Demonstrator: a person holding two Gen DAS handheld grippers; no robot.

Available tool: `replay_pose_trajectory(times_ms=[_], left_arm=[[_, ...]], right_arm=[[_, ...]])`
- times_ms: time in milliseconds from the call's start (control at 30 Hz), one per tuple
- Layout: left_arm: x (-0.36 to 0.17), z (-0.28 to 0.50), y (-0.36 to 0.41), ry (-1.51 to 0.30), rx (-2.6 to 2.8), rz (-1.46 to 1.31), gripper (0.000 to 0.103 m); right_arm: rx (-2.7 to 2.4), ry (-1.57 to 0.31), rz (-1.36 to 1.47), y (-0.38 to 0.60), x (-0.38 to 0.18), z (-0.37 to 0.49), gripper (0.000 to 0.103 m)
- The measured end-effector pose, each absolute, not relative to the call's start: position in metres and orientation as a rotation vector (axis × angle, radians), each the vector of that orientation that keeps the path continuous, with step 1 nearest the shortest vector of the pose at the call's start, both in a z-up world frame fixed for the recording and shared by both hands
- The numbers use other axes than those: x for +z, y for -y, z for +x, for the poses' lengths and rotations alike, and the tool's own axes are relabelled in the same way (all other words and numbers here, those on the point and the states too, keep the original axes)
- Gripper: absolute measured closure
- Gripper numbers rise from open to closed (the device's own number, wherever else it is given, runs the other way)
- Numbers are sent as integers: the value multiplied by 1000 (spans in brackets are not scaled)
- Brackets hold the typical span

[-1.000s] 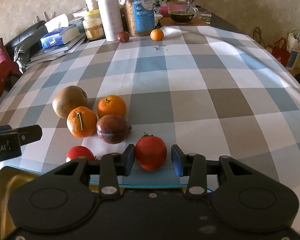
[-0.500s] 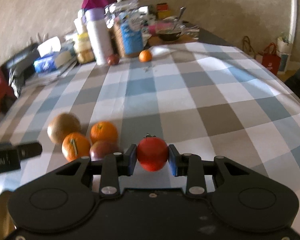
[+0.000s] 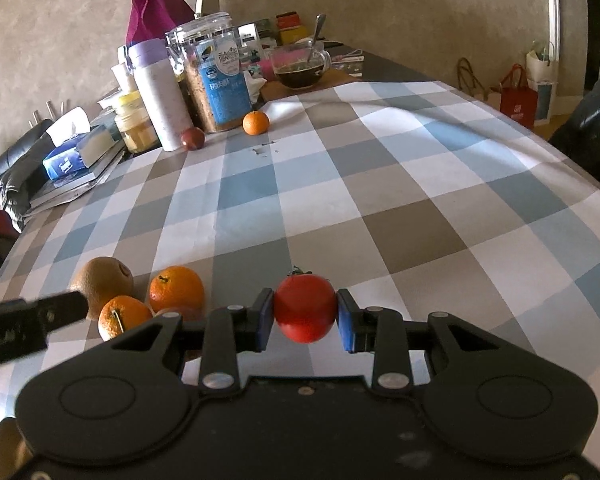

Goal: Organize fruits
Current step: 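Grasp the brown kiwi with the left tool while the right tool holds the tomato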

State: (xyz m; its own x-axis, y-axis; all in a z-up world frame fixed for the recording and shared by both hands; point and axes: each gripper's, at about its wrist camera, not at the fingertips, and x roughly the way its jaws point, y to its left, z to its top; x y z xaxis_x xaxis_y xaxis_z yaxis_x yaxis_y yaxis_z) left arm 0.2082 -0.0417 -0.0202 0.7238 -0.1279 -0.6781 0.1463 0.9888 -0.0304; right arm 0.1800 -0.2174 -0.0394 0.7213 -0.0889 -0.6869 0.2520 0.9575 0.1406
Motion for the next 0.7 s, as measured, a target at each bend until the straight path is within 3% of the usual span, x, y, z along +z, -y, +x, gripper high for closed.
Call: replay_pose_trajectory(times_ms=[700], left_arm=[[-41, 232, 41, -762, -92, -9, 25]], right_arm=[[-222, -796, 221, 217, -46, 187, 68]])
